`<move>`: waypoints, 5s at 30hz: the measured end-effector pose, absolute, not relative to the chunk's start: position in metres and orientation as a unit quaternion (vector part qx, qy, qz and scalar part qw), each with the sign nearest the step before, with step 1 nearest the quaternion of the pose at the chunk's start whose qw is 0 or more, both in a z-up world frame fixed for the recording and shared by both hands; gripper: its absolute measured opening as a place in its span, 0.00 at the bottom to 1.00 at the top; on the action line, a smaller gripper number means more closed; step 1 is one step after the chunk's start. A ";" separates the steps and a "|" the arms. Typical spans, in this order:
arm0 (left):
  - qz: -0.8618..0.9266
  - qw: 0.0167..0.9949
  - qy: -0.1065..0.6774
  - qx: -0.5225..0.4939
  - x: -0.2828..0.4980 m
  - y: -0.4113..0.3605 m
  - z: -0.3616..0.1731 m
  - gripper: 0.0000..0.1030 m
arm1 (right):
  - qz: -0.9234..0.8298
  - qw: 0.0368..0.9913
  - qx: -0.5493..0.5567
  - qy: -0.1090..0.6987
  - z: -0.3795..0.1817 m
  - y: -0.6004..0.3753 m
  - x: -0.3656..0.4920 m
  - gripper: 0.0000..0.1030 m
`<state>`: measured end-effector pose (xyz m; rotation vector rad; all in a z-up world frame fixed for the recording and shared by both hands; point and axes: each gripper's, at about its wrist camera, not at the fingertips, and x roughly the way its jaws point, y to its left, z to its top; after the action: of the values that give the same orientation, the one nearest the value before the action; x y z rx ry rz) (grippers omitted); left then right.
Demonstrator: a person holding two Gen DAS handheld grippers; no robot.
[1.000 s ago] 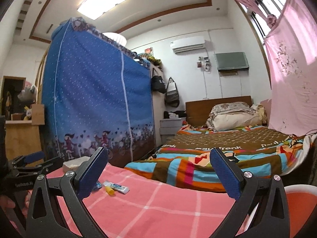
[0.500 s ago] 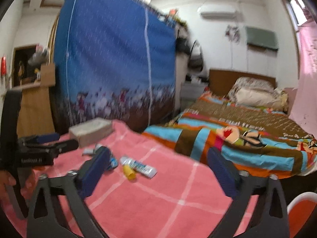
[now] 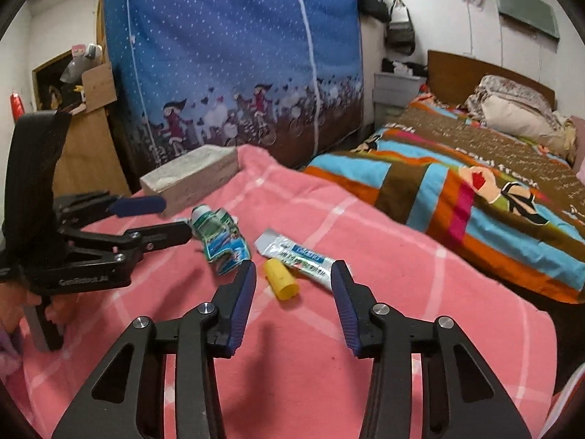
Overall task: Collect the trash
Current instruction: 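Grasp the white strip with the left gripper while the right grasps the yellow cap, then carry the white strip and yellow cap over the orange bucket and open both grippers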
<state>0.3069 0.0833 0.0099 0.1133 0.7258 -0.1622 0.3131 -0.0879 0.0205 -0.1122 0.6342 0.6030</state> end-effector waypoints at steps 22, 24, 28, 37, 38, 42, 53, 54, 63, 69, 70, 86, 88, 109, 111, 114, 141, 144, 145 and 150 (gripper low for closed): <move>-0.085 0.902 0.419 0.060 0.317 0.082 -0.003 0.29 | 0.305 0.888 -0.070 0.338 0.010 -0.074 0.323 0.15; -0.083 0.900 0.426 0.044 0.313 0.083 -0.003 0.28 | 0.306 0.889 -0.067 0.334 0.011 -0.076 0.322 0.15; -0.077 0.898 0.434 0.020 0.305 0.083 -0.002 0.27 | 0.306 0.892 -0.065 0.326 0.013 -0.077 0.318 0.15; -0.064 0.908 0.409 -0.065 0.275 0.081 0.009 0.24 | 0.305 0.902 -0.049 0.303 0.020 -0.085 0.305 0.15; -0.063 0.911 0.402 -0.070 0.271 0.079 0.010 0.23 | 0.304 0.904 -0.045 0.297 0.022 -0.087 0.303 0.15; -0.059 0.924 0.367 -0.086 0.258 0.070 0.017 0.23 | 0.303 0.912 -0.034 0.274 0.027 -0.095 0.294 0.15; -0.051 0.947 0.290 -0.125 0.238 0.055 0.026 0.23 | 0.285 0.939 0.005 0.191 0.042 -0.124 0.265 0.15; -0.048 0.949 0.283 -0.126 0.236 0.053 0.026 0.23 | 0.281 0.942 0.010 0.184 0.043 -0.127 0.263 0.15; -0.034 0.976 0.185 -0.112 0.206 0.031 0.044 0.23 | 0.262 0.958 0.038 0.113 0.051 -0.150 0.234 0.15; -0.040 0.986 0.132 -0.090 0.188 0.010 0.053 0.23 | 0.246 0.964 0.065 0.073 0.054 -0.174 0.215 0.15; -0.042 0.987 0.127 -0.088 0.187 0.007 0.054 0.23 | 0.242 0.965 0.067 0.070 0.054 -0.177 0.213 0.15; -0.126 0.988 0.073 -0.045 0.163 -0.074 0.066 0.23 | 0.159 0.985 0.063 0.012 0.068 -0.250 0.171 0.15; -0.137 0.987 0.074 -0.039 0.162 -0.088 0.067 0.23 | 0.145 0.987 0.066 0.007 0.069 -0.265 0.166 0.15; -0.228 0.967 0.113 0.017 0.156 -0.196 0.057 0.23 | 0.043 0.992 0.111 0.040 0.052 -0.364 0.144 0.15; -0.233 0.965 0.121 0.020 0.156 -0.202 0.054 0.23 | 0.035 0.991 0.117 0.048 0.050 -0.371 0.144 0.15; -0.240 0.961 0.138 0.025 0.159 -0.211 0.050 0.23 | 0.022 0.990 0.123 0.059 0.047 -0.378 0.144 0.15; -0.291 0.905 0.309 0.017 0.192 -0.268 0.019 0.23 | -0.022 0.971 0.182 0.153 0.016 -0.415 0.152 0.15; -0.293 0.900 0.323 0.016 0.196 -0.270 0.015 0.23 | -0.024 0.969 0.186 0.158 0.014 -0.418 0.152 0.15; -0.293 0.898 0.328 0.015 0.197 -0.271 0.014 0.23 | -0.025 0.969 0.187 0.160 0.013 -0.418 0.153 0.15; -0.297 0.890 0.346 0.010 0.202 -0.274 0.011 0.23 | -0.027 0.968 0.189 0.164 0.013 -0.420 0.153 0.16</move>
<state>0.2023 -0.2738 0.0114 0.0203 0.7188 -0.6172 0.1527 -0.4201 0.0126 0.3822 0.3323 -0.0556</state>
